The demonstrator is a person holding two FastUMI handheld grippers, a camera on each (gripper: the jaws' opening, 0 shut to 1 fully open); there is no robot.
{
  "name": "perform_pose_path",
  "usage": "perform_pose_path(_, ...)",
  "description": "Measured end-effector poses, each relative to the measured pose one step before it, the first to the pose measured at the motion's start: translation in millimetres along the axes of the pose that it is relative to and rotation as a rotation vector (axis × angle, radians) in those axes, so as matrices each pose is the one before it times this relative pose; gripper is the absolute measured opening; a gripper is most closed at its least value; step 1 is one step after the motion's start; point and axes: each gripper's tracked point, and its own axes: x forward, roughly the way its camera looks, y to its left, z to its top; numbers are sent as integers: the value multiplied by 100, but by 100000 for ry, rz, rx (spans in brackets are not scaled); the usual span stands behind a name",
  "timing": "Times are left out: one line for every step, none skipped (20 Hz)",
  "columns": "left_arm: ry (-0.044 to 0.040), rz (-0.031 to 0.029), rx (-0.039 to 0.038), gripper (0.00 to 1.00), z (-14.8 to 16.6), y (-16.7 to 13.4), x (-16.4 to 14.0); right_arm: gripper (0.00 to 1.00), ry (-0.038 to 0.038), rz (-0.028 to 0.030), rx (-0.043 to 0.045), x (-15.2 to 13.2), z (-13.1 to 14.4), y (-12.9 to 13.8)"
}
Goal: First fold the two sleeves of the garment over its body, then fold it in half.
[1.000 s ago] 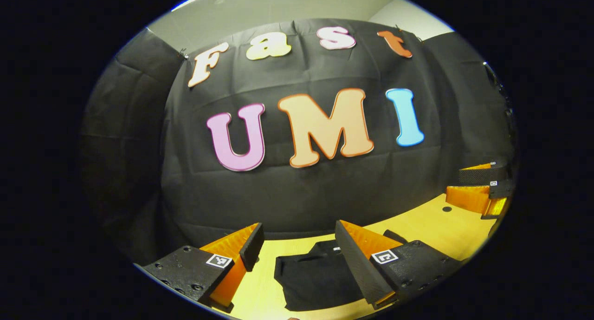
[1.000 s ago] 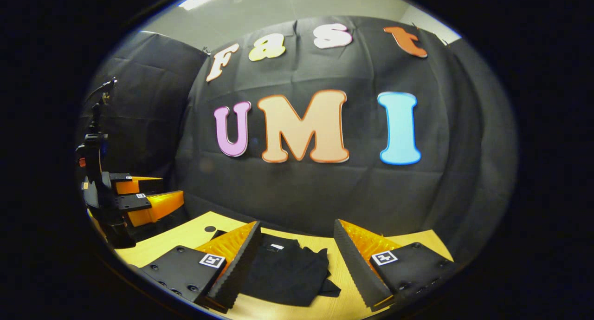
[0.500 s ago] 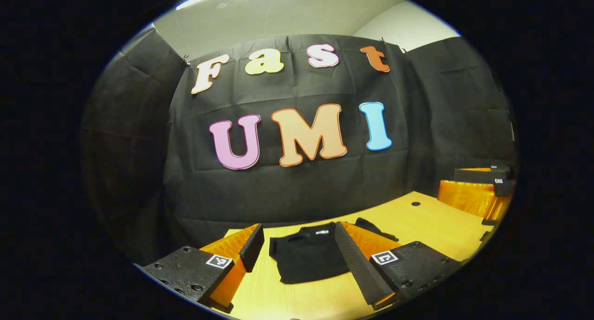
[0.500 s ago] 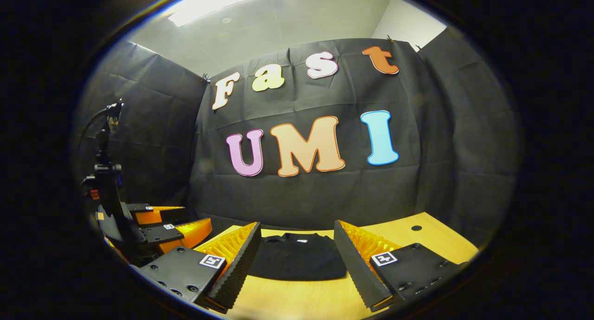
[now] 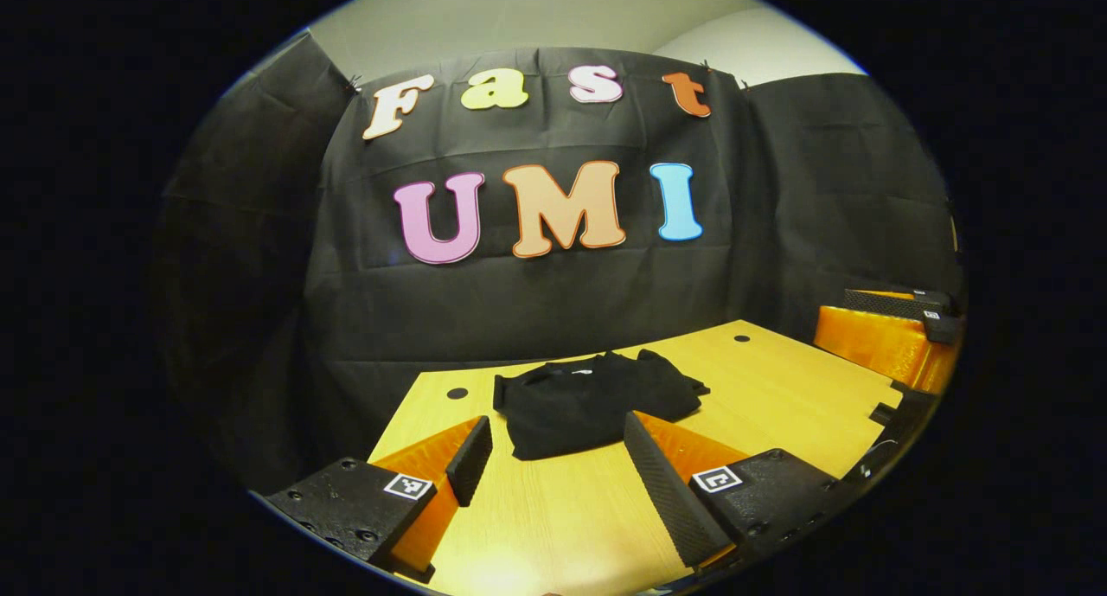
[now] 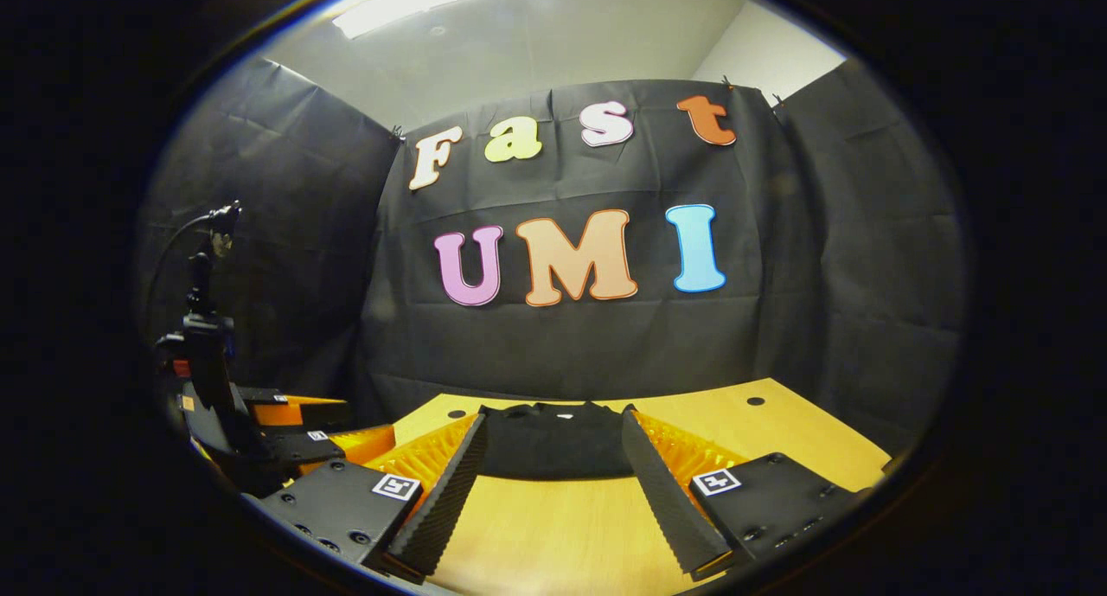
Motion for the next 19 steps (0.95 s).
perform_pose_path(156,810,-439,93,-103,604,-214,98,364,-214,833,-287,57,169)
perform_pose_path(-321,1229,-169,93,92,659,-251,98,205,423,1046,-183,32,425)
perform_pose_path(-235,873,-115,93,62,530,-209,98,-192,27,569,-282,159,215)
perform_pose_path(560,582,26,93,-124,385,-110,98,-472,-502,-37,-23,241,-176)
perform_pose_path(549,332,69,93,-178,361,-71,98,-408,-648,-280,28,187,-138)
perform_pose_path(-111,123,-82,93,-2,224,-205,98,-19,-350,86,112,43,-34)
perform_pose_path(-245,171,-112,93,197,266,-190,98,248,-49,569,92,121,-14)
perform_pose_path(-299,-23,66,93,55,222,-169,98,412,-358,993,77,23,-70)
perform_pose_path(-742,160,311,93,222,124,-44,98,-558,15,158,-118,360,-42)
perform_pose_path(-382,114,579,93,54,88,22,96,-1173,-489,-478,12,445,-284)
perform_pose_path(-274,275,740,93,76,-8,20,98,-685,-768,-560,-38,244,-293)
perform_pose_path(-684,228,521,93,76,19,119,95,189,-515,-198,-259,-13,-207)
perform_pose_path(-165,-522,-180,93,25,-370,216,98,338,-607,101,-194,-96,-192)
perform_pose_path(505,-1377,-619,93,-126,-549,320,98,134,-755,-366,-461,82,-318)
perform_pose_path(298,-2172,-642,93,-131,-887,318,98,87,-1315,-807,-235,7,-502)
perform_pose_path(-400,-2970,-57,93,267,-1297,546,98,187,-1962,-1303,-430,-179,-680)
perform_pose_path(-969,-1799,261,93,262,-619,353,98,-678,-2321,-958,-490,-92,-792)
perform_pose_path(-813,-1887,379,93,135,-794,327,95,-1015,-1326,167,-454,140,-400)
perform_pose_path(-375,-1701,424,87,-113,-736,244,98,-1725,-781,442,-324,187,-242)
